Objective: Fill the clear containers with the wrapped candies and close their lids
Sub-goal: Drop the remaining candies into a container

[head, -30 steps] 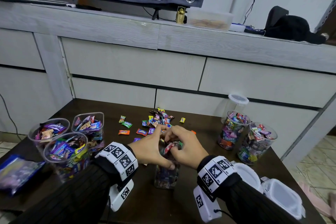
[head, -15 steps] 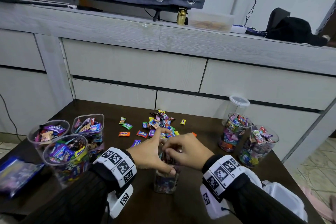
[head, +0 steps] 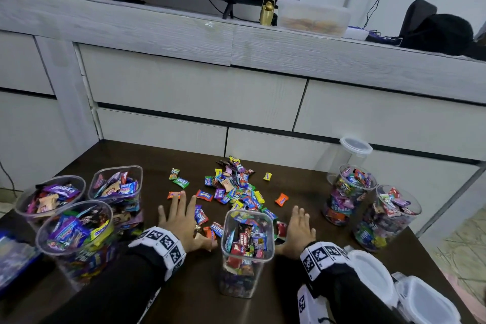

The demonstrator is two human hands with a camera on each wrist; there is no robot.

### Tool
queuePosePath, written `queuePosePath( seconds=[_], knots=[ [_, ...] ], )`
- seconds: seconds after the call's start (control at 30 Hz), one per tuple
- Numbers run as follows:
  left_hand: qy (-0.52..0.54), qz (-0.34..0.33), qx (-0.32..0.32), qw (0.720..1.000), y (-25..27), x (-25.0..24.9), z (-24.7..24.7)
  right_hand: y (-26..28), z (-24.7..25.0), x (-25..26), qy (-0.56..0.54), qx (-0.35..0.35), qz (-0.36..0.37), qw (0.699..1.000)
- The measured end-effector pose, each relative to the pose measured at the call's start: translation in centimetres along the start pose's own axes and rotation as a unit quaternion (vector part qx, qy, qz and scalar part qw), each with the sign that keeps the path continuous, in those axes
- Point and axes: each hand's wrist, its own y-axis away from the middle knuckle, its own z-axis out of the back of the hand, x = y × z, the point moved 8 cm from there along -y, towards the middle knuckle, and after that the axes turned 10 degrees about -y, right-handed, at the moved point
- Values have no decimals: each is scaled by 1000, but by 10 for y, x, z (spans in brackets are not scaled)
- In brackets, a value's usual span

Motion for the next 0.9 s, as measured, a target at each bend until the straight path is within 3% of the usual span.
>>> queuePosePath(
  seconds=[0.17, 0.27, 0.37, 0.63, 0.9],
  knots=[
    [-61, 24, -11, 998, -34, 14, -4, -35, -13, 14, 35, 1, 9, 999],
    [-56, 50, -14, 997, -54, 24, 1, -50, -10, 32, 34, -27, 51, 998],
    [-47, 56, -2, 997, -70, 30, 3, -60, -12, 55, 48, 7, 94, 994],
    [-43, -84, 22, 995, -94, -18, -2, -67, -29, 95, 115, 89, 175, 974],
    [-133, -114, -69, 982, -84, -39, 13, -58, -34, 127, 211, 32, 294, 932]
  ],
)
